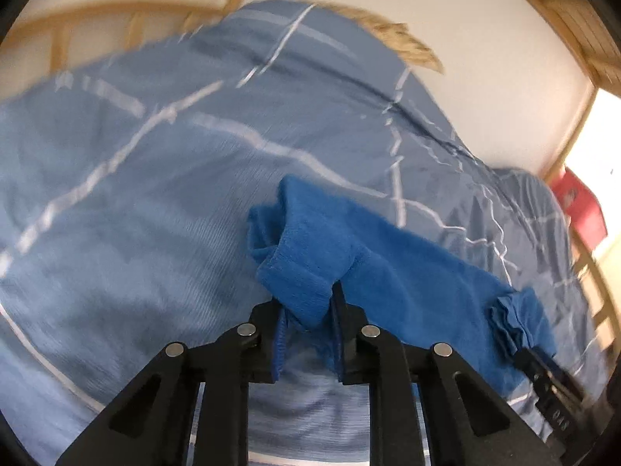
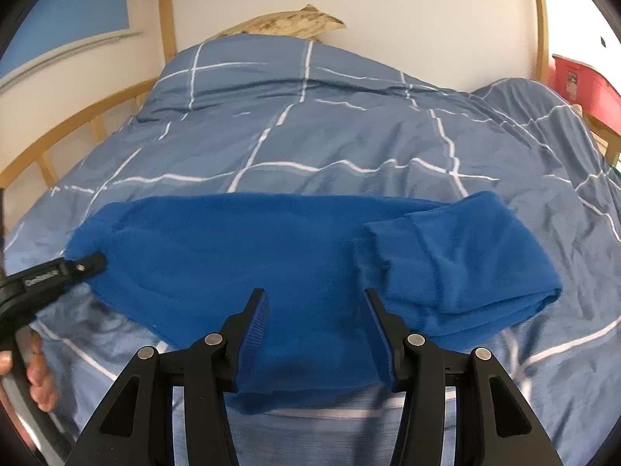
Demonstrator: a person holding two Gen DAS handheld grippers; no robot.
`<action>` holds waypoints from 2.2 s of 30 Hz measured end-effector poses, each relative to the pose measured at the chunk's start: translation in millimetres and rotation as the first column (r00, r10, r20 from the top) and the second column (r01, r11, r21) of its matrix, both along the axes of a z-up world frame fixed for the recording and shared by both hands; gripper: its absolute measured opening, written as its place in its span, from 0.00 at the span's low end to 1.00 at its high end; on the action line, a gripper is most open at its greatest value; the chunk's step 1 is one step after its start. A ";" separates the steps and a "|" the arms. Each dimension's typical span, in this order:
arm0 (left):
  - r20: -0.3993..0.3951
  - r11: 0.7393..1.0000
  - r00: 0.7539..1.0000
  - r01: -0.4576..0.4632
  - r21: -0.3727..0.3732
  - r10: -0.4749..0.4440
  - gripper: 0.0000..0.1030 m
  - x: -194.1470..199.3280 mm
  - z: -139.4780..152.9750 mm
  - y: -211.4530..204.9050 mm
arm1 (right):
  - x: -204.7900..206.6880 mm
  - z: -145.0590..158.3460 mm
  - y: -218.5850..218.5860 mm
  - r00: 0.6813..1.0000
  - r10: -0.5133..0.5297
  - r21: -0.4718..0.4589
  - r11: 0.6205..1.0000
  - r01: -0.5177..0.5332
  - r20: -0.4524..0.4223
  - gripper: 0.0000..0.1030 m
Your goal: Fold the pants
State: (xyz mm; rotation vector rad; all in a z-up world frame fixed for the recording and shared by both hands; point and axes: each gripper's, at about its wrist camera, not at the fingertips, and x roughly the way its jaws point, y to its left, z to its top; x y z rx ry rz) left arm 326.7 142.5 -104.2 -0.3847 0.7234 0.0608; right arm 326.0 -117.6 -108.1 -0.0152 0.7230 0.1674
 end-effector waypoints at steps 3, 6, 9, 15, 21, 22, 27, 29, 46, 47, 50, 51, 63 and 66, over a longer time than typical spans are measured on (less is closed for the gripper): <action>0.066 0.991 0.996 0.059 0.120 -0.067 0.18 -0.8 33.1 -28.6 | -1.4 7.5 -20.5 1.000 -0.014 0.001 1.000 0.014 0.017 0.49; 0.123 0.966 0.980 0.127 0.224 -0.157 0.18 2.1 66.1 -66.1 | -2.6 17.1 -42.4 0.999 -0.024 0.004 1.000 0.024 0.029 0.49; 0.155 0.941 0.958 0.193 0.278 -0.243 0.17 8.1 89.0 -102.9 | -3.6 27.6 -70.8 0.999 -0.033 0.027 0.999 0.032 0.034 0.49; 0.177 0.882 0.909 0.296 0.368 -0.378 0.17 19.8 104.2 -185.6 | -6.2 41.1 -132.6 0.996 -0.075 0.079 0.994 0.071 0.047 0.49; 0.154 0.819 0.843 0.432 0.378 -0.516 0.16 33.6 96.9 -272.9 | -8.5 33.6 -191.5 0.991 -0.133 0.093 0.987 0.130 0.033 0.49; 0.145 0.808 0.831 0.458 0.372 -0.537 0.16 36.8 92.8 -288.5 | -10.4 30.5 -201.4 0.989 -0.145 0.096 0.985 0.142 0.031 0.49; 0.088 0.757 0.780 0.563 0.333 -0.619 0.16 44.5 66.6 -344.3 | -20.1 12.1 -250.5 0.972 -0.234 0.150 0.961 0.233 -0.009 0.49; 0.053 0.731 0.758 0.604 0.318 -0.650 0.15 46.7 52.6 -359.2 | -24.3 6.5 -263.5 0.966 -0.258 0.173 0.951 0.258 -0.023 0.49; 0.003 0.764 0.849 0.474 0.438 -0.528 0.70 -25.4 20.1 -260.0 | 4.4 47.3 -229.2 0.991 -0.118 0.177 0.978 0.105 0.062 0.49; -0.015 0.781 0.857 0.476 0.404 -0.514 0.70 -22.0 13.9 -251.2 | 11.5 51.1 -221.5 0.994 -0.089 0.174 0.982 0.076 0.069 0.48; -0.025 0.797 0.866 0.471 0.377 -0.500 0.69 -21.0 3.0 -236.4 | 39.9 59.2 -193.0 0.997 -0.024 0.135 0.991 0.013 0.078 0.49; -0.026 0.794 0.864 0.473 0.382 -0.502 0.69 -22.0 0.4 -236.2 | 50.2 60.4 -184.1 0.997 -0.001 0.122 0.993 -0.009 0.076 0.49; -0.095 0.804 0.877 0.470 0.365 -0.470 0.43 -10.0 -23.6 -234.1 | 114.5 26.5 -173.1 0.996 -0.023 0.155 0.987 0.036 -0.089 0.49; -0.098 0.788 0.880 0.462 0.407 -0.465 0.25 -13.7 -24.5 -240.3 | 115.9 23.3 -177.8 0.995 -0.036 0.171 0.984 0.053 -0.097 0.29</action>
